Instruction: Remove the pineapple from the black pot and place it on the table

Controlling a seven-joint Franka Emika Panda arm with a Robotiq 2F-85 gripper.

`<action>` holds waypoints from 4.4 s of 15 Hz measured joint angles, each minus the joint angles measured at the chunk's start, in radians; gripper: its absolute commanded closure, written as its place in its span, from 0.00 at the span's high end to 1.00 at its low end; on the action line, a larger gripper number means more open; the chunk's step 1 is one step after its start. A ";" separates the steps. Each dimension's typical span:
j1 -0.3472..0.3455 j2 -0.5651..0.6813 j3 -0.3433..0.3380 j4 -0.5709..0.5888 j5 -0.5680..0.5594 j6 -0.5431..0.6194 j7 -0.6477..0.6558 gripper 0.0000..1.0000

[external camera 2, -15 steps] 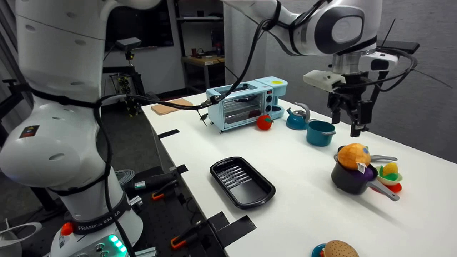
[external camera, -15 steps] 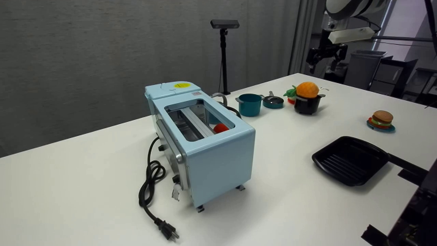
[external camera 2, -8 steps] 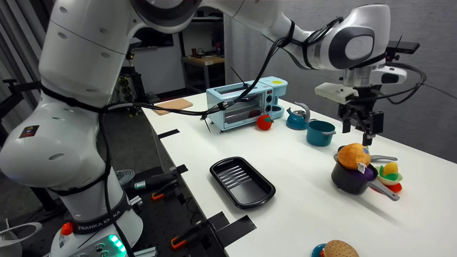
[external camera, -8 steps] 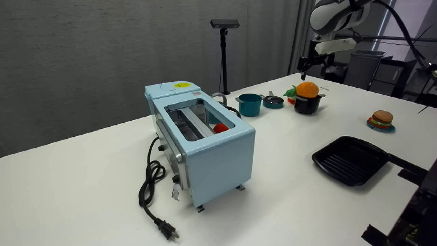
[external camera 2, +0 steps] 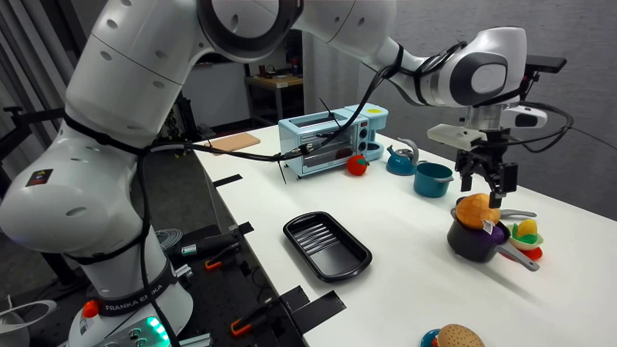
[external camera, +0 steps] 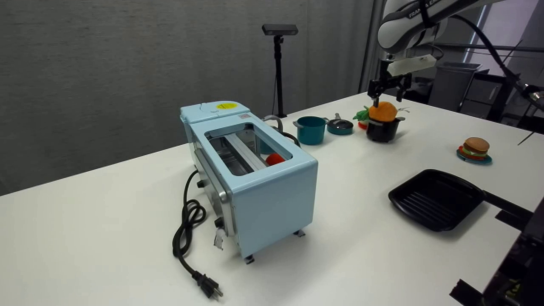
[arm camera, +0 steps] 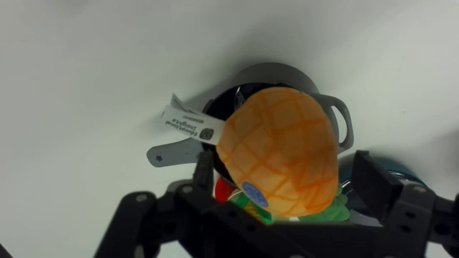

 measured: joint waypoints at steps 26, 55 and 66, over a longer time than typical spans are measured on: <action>0.004 -0.010 0.017 -0.003 -0.032 0.051 -0.022 0.01; 0.102 -0.471 0.292 -0.416 0.163 -0.075 -0.656 0.02; 0.133 -0.471 0.291 -0.537 0.144 0.117 -0.588 0.80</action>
